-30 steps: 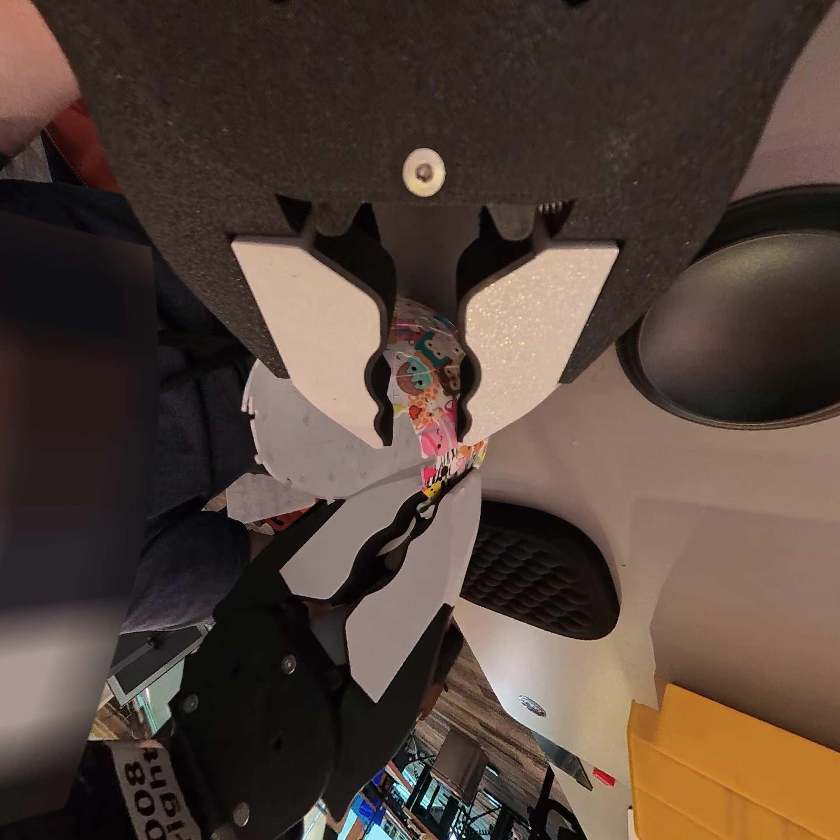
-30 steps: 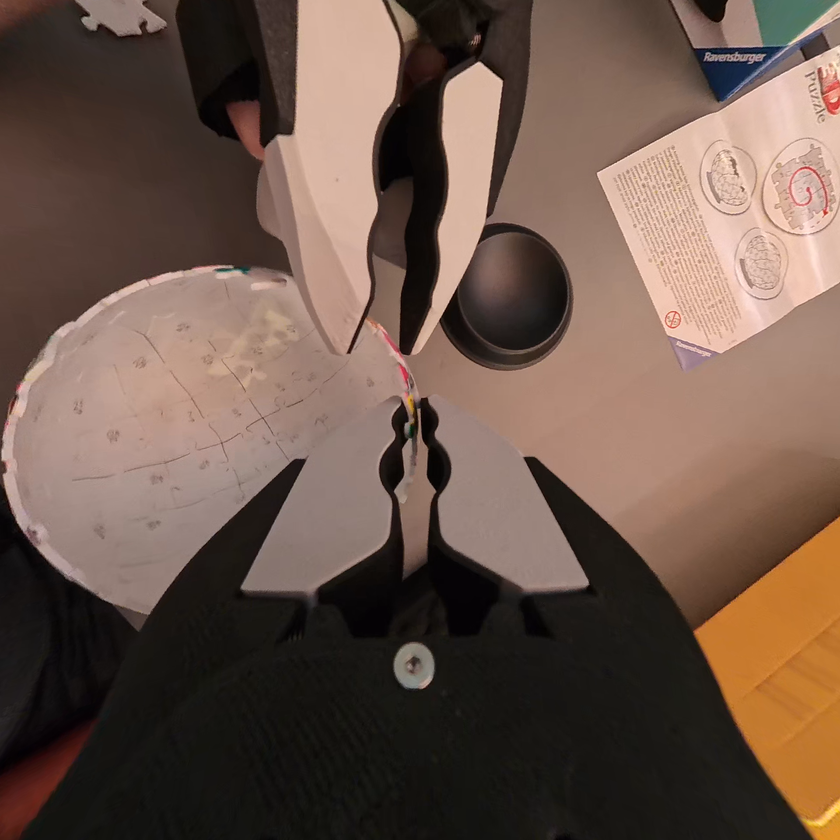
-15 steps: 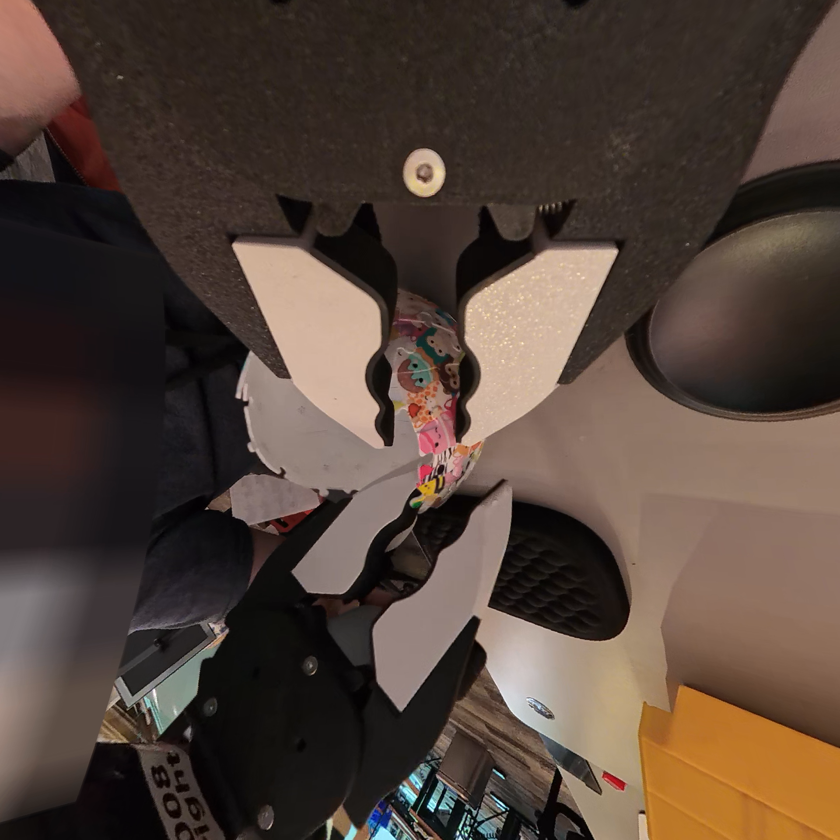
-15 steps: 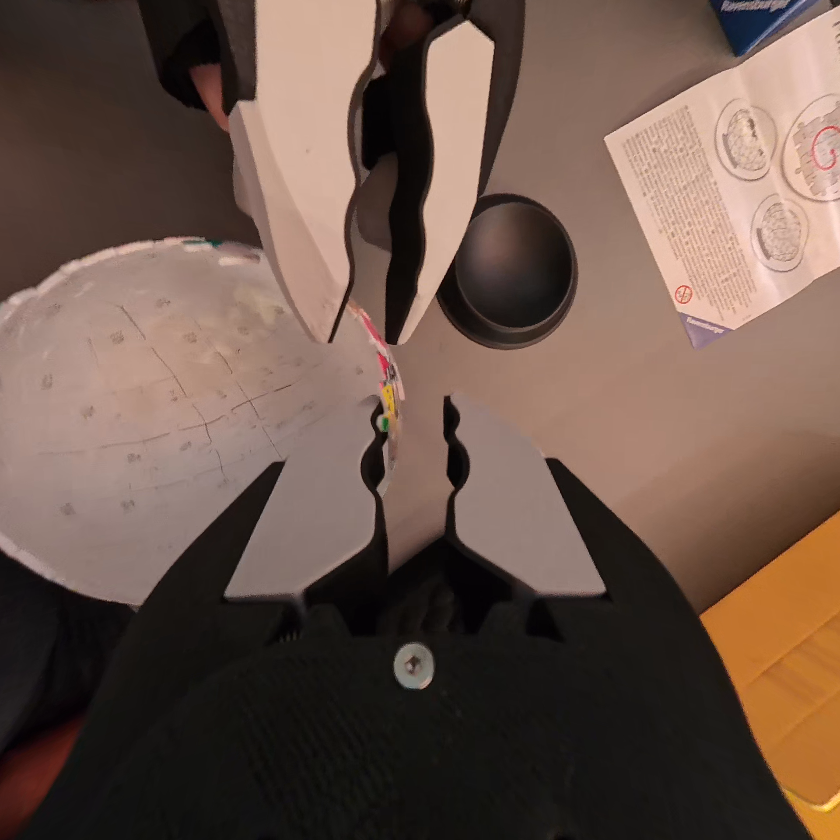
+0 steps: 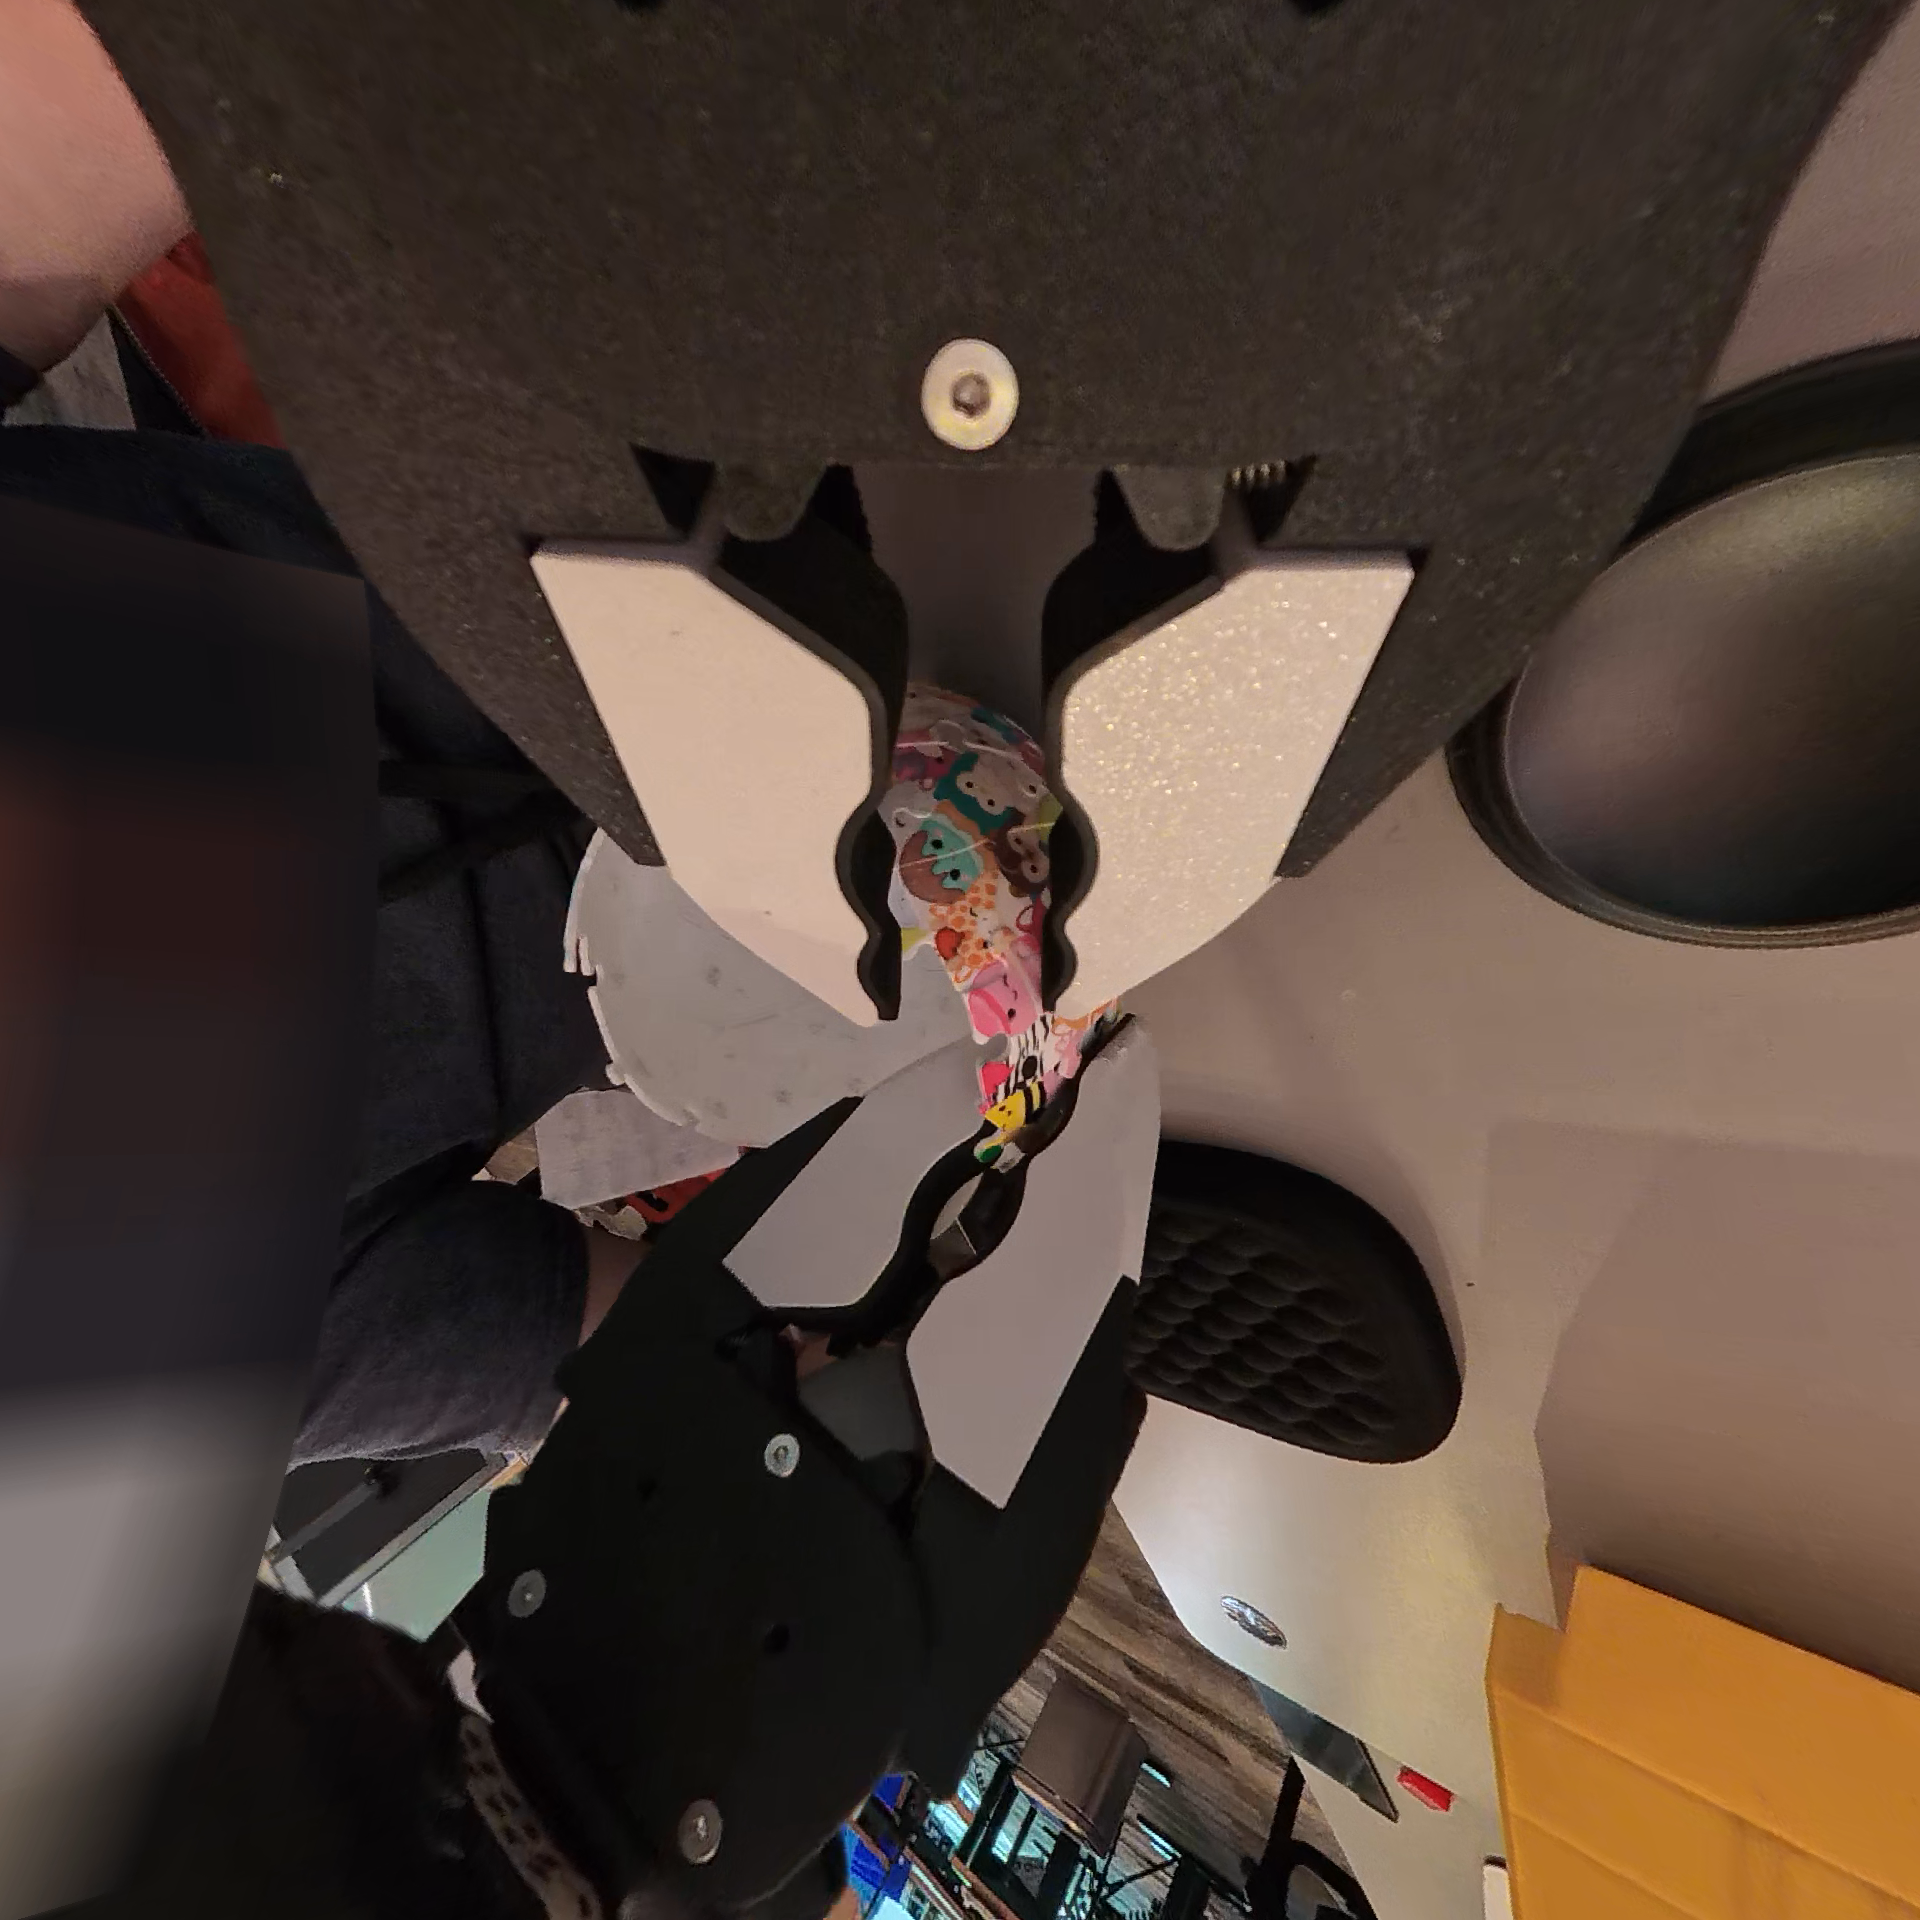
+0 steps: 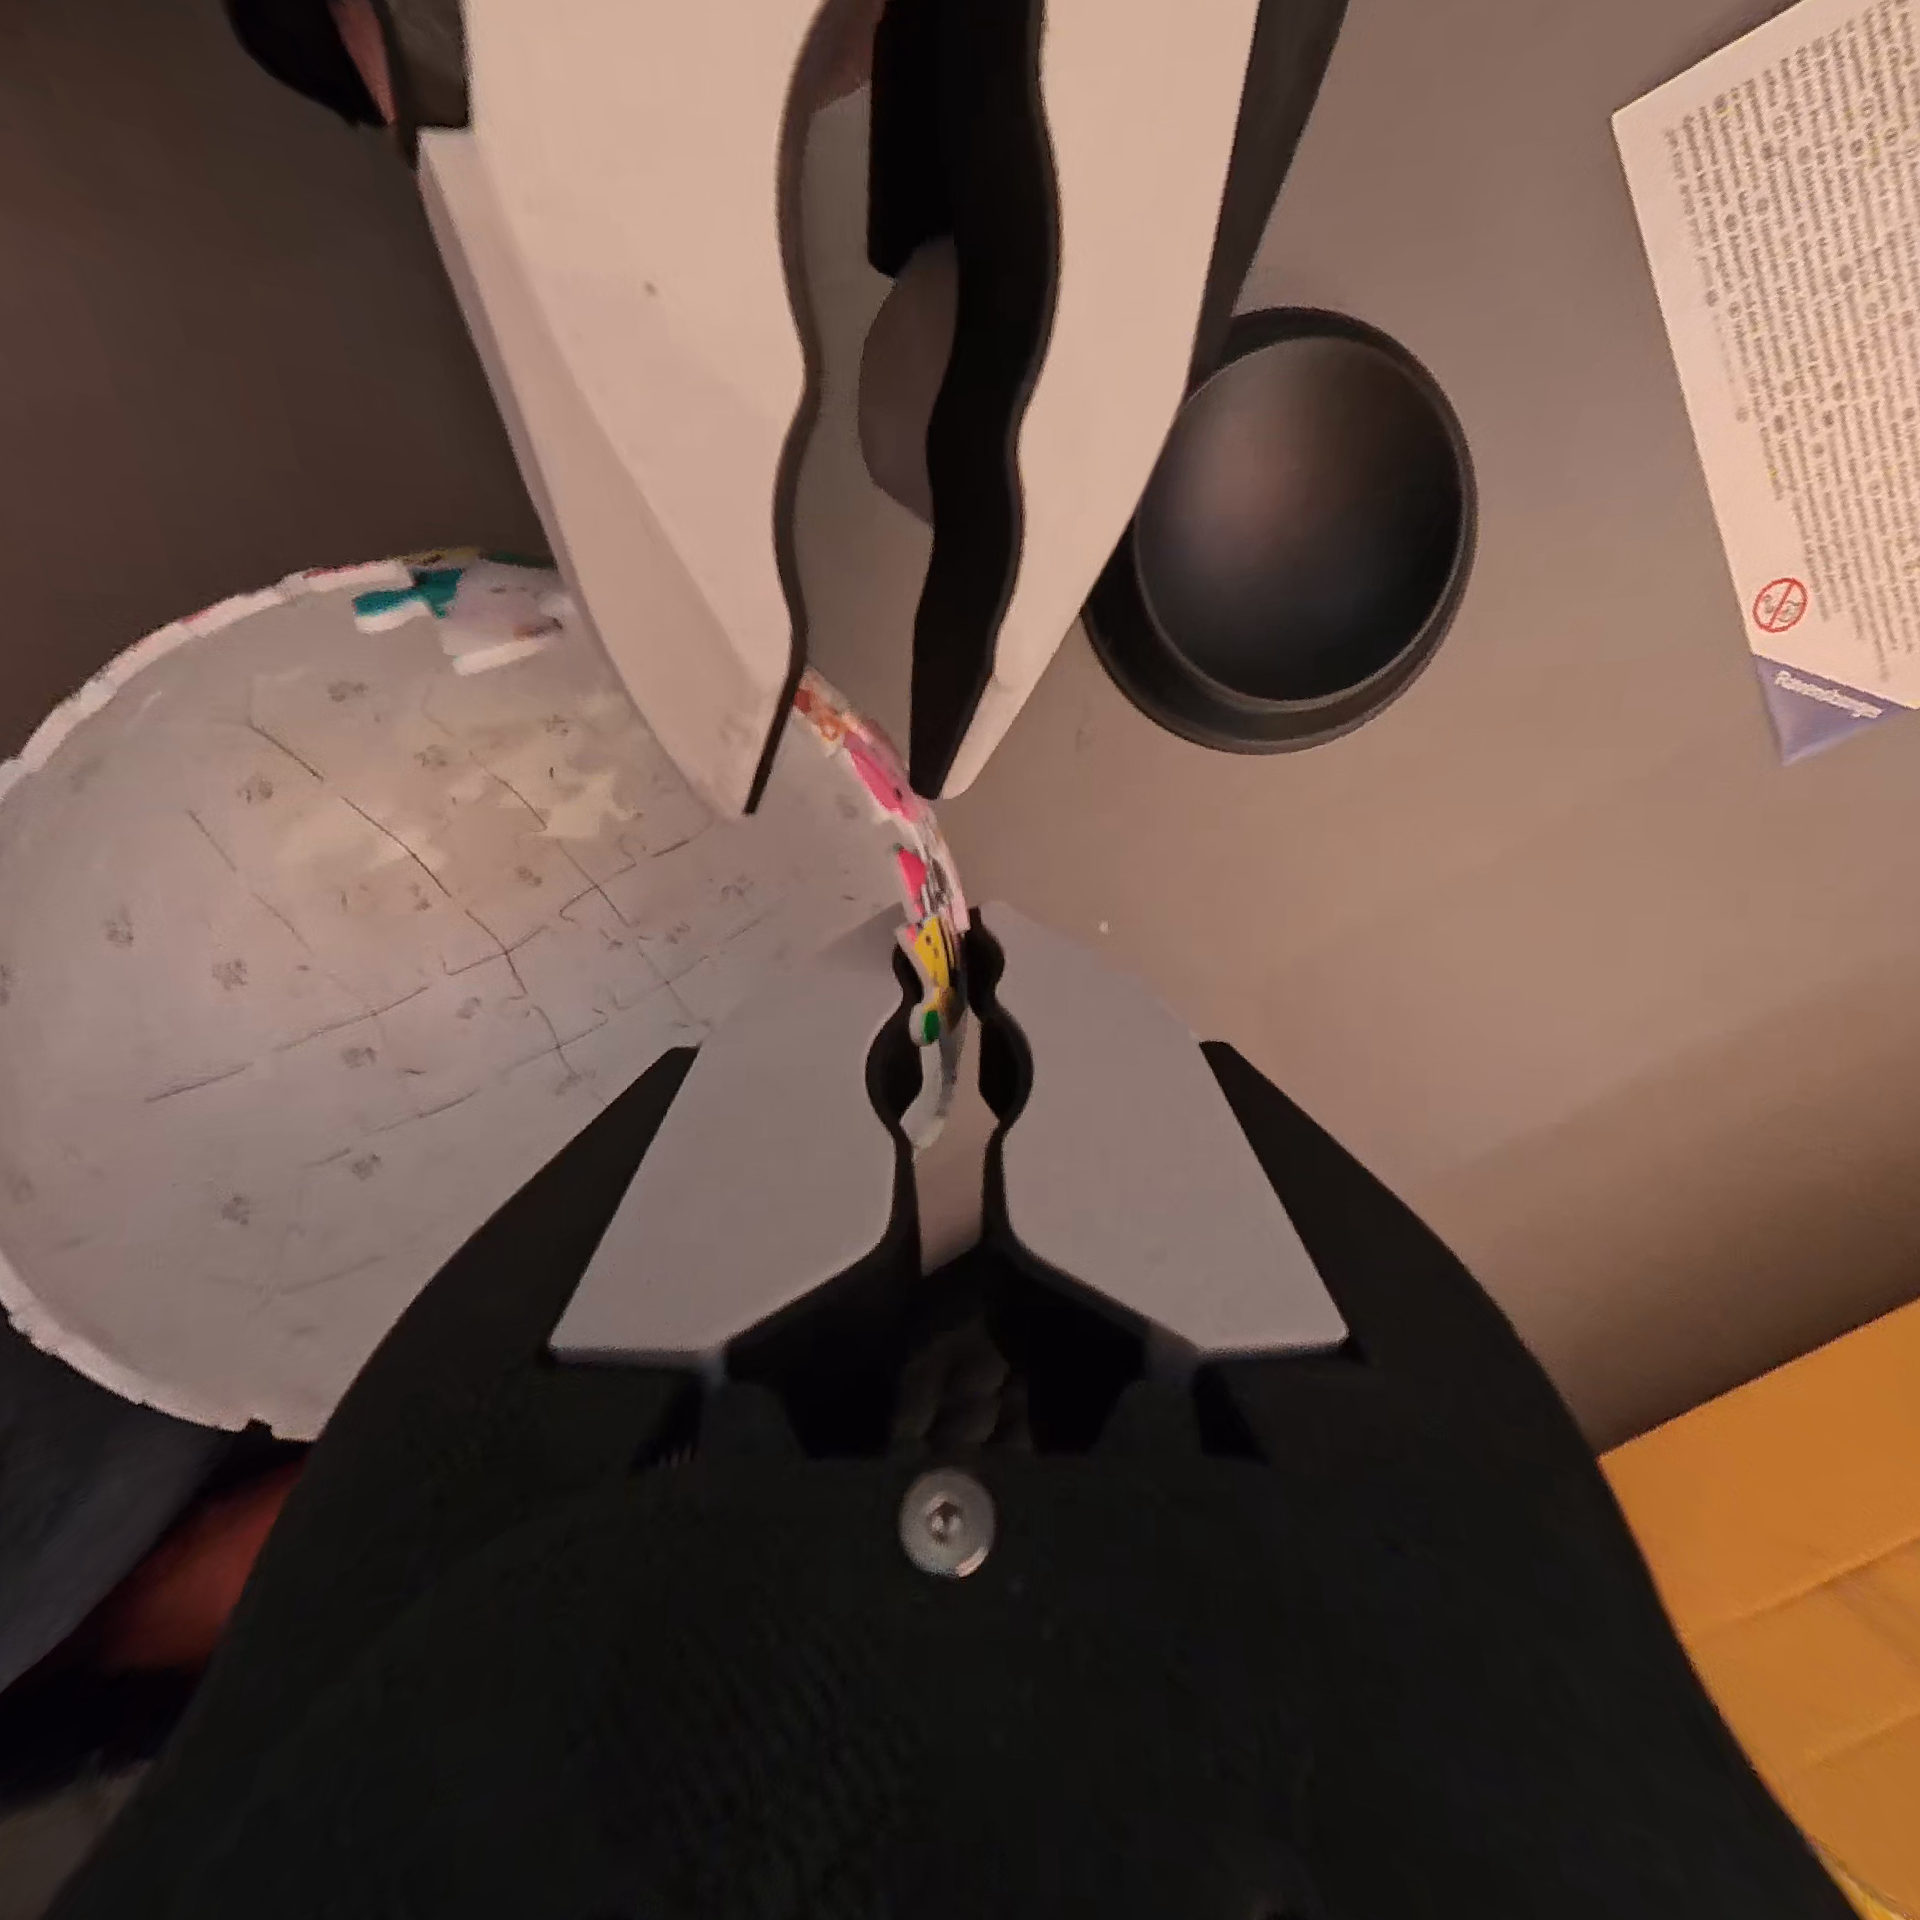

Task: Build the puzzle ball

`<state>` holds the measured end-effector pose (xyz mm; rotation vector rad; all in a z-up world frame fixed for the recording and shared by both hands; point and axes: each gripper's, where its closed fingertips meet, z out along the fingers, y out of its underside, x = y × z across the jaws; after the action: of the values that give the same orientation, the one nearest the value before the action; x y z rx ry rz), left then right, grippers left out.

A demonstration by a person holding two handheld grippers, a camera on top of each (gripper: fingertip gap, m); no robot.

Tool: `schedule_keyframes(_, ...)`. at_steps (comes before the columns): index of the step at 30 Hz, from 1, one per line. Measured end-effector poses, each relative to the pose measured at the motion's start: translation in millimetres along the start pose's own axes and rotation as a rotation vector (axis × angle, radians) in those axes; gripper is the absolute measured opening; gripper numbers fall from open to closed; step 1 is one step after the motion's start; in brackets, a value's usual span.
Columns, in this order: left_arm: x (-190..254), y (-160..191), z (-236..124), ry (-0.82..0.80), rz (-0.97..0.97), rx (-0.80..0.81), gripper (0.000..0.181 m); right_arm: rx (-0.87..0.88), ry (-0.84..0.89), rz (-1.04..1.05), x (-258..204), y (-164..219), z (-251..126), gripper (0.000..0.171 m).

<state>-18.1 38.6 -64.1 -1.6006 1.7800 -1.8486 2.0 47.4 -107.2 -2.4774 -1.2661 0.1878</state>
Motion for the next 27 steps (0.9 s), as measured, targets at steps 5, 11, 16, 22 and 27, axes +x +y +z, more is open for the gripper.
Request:
schedule_keyframes(5, 0, -1, 1, -0.001, -0.001, 0.005, 0.025, 0.006, 0.022, 0.010, 1, 1, -1, 0.005)
schedule_keyframes(11, 0, -2, 1, -0.007, 0.003, 0.005, 0.025, 0.014, 0.046, 0.007, 1, 0, -1, 0.005)
schedule_keyframes(16, 4, -4, 0, 0.021, -0.003, 0.018, 0.022, 0.075, 0.060, -0.037, 1, -6, -4, 0.009)
schedule_keyframes(22, 3, -3, 0, 0.017, -0.003, 0.017, 0.022, 0.118, 0.042, -0.020, 0, -11, -1, 0.008)
schedule_keyframes(27, 2, -4, 1, 0.015, -0.006, 0.022, 0.024, 0.123, 0.065, -0.023, 1, -9, -1, 0.005)
